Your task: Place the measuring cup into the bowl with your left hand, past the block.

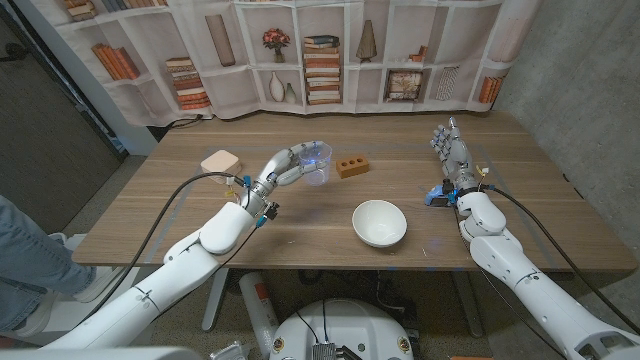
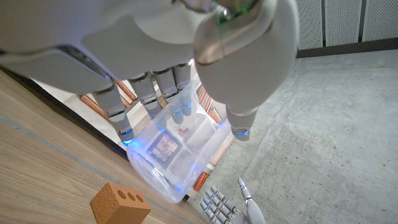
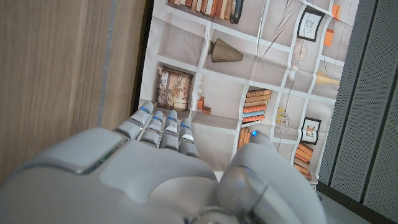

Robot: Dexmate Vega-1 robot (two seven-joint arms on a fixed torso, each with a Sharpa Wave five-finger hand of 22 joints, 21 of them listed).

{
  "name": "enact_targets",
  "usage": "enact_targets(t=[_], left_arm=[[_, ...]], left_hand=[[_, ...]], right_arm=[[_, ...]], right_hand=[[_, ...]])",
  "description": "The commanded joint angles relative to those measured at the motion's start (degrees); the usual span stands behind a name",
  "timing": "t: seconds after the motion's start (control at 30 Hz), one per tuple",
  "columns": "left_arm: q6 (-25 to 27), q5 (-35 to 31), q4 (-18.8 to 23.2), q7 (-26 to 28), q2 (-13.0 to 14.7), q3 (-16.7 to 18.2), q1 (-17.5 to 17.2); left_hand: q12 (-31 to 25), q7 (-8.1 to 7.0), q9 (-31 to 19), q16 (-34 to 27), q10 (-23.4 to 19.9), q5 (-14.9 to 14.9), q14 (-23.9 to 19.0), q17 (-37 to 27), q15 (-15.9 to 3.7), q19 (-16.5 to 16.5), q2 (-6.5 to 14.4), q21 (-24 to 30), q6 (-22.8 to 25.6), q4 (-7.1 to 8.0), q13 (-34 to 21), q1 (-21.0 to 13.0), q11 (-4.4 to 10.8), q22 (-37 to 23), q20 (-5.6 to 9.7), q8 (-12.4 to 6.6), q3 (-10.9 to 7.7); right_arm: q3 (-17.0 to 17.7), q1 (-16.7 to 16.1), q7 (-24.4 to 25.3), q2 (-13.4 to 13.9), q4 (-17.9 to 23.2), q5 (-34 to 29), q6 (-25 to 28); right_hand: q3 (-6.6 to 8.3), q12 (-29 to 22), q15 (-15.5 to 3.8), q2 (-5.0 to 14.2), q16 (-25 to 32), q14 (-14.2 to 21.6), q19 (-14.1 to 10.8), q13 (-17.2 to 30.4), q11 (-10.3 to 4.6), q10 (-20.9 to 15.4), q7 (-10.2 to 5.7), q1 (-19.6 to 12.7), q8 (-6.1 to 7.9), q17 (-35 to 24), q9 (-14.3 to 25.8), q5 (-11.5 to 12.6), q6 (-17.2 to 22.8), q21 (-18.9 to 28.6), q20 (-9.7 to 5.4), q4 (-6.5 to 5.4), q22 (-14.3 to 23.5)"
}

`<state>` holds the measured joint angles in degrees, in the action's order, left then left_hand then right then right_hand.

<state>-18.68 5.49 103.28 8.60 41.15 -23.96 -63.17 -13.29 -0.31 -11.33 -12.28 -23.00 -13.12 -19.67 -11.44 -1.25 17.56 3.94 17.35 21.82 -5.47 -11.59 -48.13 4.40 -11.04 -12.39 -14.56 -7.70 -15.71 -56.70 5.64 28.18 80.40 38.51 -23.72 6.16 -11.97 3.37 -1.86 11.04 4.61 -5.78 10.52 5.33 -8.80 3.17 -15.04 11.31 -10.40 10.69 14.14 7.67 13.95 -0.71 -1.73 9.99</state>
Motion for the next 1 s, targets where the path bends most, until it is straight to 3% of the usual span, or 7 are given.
enact_targets(t=[0.03, 1.0], left_arm=[[-1.26, -0.02, -0.99, -1.61, -0.02, -0.75, 1.63], [-2.33, -0.48, -2.62, -6.06, -0.62, -3.49, 5.67]], left_hand=[[0.24, -1.33, -0.09, 0.21, -0.09, 0.12, 0.18, -0.20, -0.36, -0.18, 0.59, -0.20, 1.36, -0.01, -0.33, 0.13, 0.04, -0.26, 0.14, 0.37, -0.22], [0.33, -1.31, -0.09, 0.27, -0.44, 0.19, 0.23, -0.19, -0.88, -1.02, 0.33, -0.75, 2.03, 0.23, -0.36, 0.68, 0.30, -0.26, 0.10, 0.47, 0.11]], right_arm=[[0.33, -0.73, 0.25, 0.11, 0.53, -0.04, -0.48], [0.48, -1.36, 0.61, 0.04, 1.17, -0.19, -0.78]], right_hand=[[-0.03, -0.26, -0.07, 0.54, -0.19, 0.50, -0.77, 0.12, 0.09, -0.45, 0.15, 0.02, 0.02, -0.18, 0.14, -0.12, 0.53, -0.12, -0.03, 0.06, 0.33], [-0.21, -0.23, -0.02, 0.63, -0.18, 0.59, -0.96, 0.13, 0.17, -0.46, 0.21, 0.06, 0.02, -0.18, 0.14, -0.17, 0.66, -0.54, 0.01, 0.14, 0.35]])
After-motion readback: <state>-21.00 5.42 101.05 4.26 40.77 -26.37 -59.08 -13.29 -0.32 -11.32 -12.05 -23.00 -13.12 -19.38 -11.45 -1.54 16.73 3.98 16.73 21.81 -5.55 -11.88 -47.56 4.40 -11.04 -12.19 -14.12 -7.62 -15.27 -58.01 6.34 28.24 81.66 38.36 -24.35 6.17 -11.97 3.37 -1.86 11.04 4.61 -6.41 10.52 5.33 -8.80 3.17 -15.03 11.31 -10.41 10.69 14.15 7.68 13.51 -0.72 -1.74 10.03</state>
